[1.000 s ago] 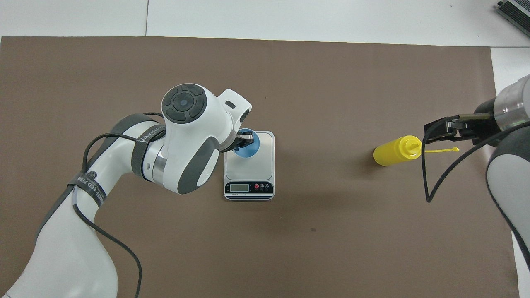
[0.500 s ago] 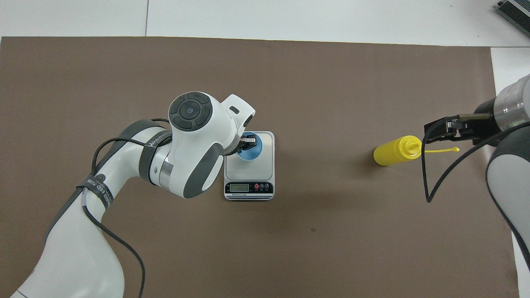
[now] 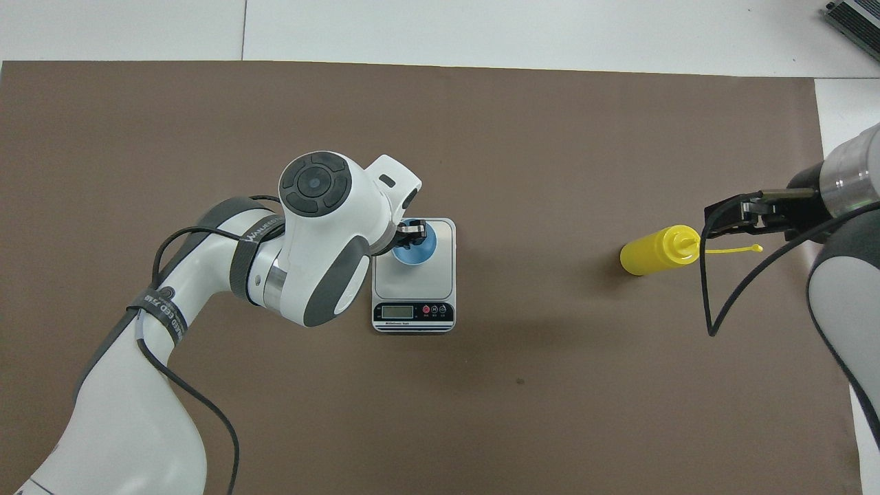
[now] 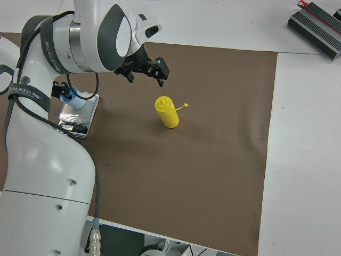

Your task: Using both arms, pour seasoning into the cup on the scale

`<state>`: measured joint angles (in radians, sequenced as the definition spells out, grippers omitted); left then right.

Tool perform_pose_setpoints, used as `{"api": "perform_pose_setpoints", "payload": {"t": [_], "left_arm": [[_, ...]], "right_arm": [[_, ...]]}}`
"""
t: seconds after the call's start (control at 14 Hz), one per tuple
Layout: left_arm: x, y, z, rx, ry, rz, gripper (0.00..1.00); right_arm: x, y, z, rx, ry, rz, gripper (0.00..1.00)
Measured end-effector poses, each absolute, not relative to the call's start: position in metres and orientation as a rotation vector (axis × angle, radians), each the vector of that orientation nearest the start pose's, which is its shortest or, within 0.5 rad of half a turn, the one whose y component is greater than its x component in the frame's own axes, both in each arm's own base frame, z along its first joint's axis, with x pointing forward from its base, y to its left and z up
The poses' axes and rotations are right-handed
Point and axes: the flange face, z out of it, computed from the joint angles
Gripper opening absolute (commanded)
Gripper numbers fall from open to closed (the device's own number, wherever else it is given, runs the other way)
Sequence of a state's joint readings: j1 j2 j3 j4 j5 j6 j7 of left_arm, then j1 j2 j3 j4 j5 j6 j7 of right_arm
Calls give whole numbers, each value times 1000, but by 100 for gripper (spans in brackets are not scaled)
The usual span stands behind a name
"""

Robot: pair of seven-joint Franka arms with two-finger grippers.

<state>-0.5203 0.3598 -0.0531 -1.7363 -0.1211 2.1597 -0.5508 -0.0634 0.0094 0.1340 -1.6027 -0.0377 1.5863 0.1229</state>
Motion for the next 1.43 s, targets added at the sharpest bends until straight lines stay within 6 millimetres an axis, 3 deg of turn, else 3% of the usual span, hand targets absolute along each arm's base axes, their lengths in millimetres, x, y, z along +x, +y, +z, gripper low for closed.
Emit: {"api": "perform_pose_setpoints", "payload": {"t": [0.14,0.29,0.57,1.0,1.29,1.43], "left_arm": [[560,-347,391,-3258,-84,-3,100],[572,-318,419,-3228,-122,-20,100],[579,-237,486,-3201,-89,-28,100],[576,-117,540,-3183,128,23,100],[563,-73,563,-3177,196,66,100],[558,-61,575,-3169,202,45,100]], "right_arm": [[557,35,606,-3179,81,35,100],[557,35,606,-3179,81,35,100],[557,35,606,-3179,81,35,100],[557,35,606,-3179,81,35,100],[557,35,606,-3179,81,35,100],[557,35,606,-3179,81,35,100]]}}
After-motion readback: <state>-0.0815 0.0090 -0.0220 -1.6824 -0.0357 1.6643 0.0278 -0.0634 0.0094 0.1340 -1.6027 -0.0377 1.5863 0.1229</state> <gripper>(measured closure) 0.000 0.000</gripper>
